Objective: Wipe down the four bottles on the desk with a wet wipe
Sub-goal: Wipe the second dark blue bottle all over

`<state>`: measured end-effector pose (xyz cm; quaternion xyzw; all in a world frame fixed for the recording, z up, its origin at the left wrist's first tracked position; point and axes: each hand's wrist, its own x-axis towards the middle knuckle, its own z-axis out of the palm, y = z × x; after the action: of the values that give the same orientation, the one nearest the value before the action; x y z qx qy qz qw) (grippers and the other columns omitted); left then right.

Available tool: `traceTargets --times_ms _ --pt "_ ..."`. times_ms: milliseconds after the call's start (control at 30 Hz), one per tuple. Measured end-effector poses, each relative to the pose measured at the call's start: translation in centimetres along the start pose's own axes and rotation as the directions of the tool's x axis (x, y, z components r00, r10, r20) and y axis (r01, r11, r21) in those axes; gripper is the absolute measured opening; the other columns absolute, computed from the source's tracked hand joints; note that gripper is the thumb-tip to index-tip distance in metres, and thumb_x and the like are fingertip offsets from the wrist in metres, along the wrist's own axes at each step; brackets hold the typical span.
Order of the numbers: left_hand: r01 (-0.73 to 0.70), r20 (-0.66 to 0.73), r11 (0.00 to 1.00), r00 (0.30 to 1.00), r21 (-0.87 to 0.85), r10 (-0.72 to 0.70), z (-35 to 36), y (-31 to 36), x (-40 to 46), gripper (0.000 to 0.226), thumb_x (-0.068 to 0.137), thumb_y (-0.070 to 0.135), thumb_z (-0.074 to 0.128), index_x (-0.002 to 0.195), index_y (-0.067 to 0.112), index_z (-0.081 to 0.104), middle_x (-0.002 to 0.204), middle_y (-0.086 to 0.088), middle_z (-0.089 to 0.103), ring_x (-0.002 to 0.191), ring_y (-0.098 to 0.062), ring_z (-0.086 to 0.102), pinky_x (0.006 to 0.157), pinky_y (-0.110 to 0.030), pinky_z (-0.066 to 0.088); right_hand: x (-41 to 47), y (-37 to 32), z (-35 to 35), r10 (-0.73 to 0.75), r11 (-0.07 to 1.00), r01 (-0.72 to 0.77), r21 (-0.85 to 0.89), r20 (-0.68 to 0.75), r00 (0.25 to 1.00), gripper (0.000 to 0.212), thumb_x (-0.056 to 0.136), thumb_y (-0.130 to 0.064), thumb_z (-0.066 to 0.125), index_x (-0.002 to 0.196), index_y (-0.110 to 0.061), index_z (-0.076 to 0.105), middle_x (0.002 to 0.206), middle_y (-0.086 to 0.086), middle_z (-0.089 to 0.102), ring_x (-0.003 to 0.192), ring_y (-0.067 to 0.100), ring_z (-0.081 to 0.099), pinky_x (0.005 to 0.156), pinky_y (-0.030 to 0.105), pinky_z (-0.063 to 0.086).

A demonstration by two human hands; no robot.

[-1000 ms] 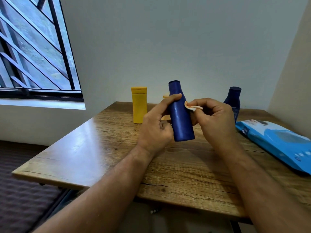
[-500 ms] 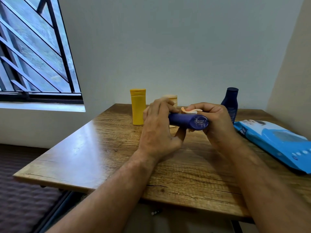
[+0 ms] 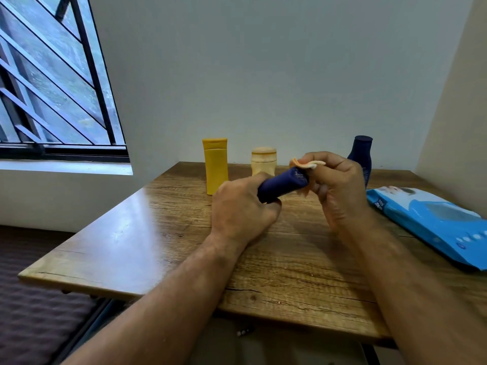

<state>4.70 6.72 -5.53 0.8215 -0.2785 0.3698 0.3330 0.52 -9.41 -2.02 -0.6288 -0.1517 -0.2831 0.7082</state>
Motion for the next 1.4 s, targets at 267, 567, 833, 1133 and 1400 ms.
traceTargets --times_ms 267,567,833,1133,1400 --pt "0.080 -0.026 0.997 0.996 -0.020 -0.080 0.6 -0.8 0.4 0.036 0.078 0.019 0.075 0.113 0.027 0.071 0.082 0.015 0.062 0.080 -0.014 0.061 0.084 -0.044 0.055 -0.5 0.7 0.3 -0.266 0.768 0.201 -0.608 -0.017 0.964 0.020 0.086 -0.004 0.067 0.097 -0.019 0.074 0.088 -0.006 0.069 0.078 0.010 0.066 0.067 0.016 0.054" --pt "0.266 -0.019 0.962 0.963 -0.066 -0.267 1.1 -2.3 0.9 0.040 0.080 0.017 0.075 0.118 0.030 0.071 0.089 0.013 0.064 0.092 -0.019 0.061 0.093 -0.048 0.052 -0.9 0.9 0.9 -0.290 0.714 0.353 -0.605 0.203 0.935 0.018 0.082 -0.005 0.073 0.098 -0.014 0.078 0.084 -0.004 0.070 0.076 0.011 0.063 0.064 0.017 0.050" --pt "0.263 -0.016 0.951 0.963 -0.161 -0.269 1.4 -2.5 0.9 0.041 0.078 0.013 0.076 0.115 0.028 0.072 0.092 0.012 0.067 0.093 -0.016 0.061 0.088 -0.039 0.053 -0.8 1.1 0.9 -0.316 0.709 0.326 -0.625 0.132 0.940 0.018 0.081 -0.006 0.073 0.097 -0.014 0.077 0.084 -0.006 0.070 0.075 0.007 0.063 0.063 0.014 0.048" --pt "0.259 -0.018 0.958 0.965 -0.125 -0.263 1.4 -2.4 1.0 0.039 0.079 0.013 0.076 0.114 0.028 0.071 0.088 0.016 0.060 0.096 -0.021 0.060 0.092 -0.050 0.051 -0.5 1.5 0.9 -0.291 0.722 0.264 -0.640 0.065 0.955 0.022 0.083 -0.008 0.071 0.102 -0.018 0.077 0.090 -0.007 0.070 0.079 0.005 0.063 0.067 0.014 0.048" --pt "0.166 -0.017 0.978 0.985 -0.127 -0.170 1.2 -2.6 1.0 0.037 0.077 0.008 0.076 0.110 0.024 0.073 0.084 0.016 0.059 0.088 -0.018 0.060 0.086 -0.046 0.053 -0.6 1.4 1.3 -0.296 0.727 0.258 -0.636 0.050 0.954 0.021 0.084 -0.008 0.071 0.102 -0.017 0.076 0.088 -0.011 0.066 0.080 0.002 0.061 0.066 0.010 0.047"
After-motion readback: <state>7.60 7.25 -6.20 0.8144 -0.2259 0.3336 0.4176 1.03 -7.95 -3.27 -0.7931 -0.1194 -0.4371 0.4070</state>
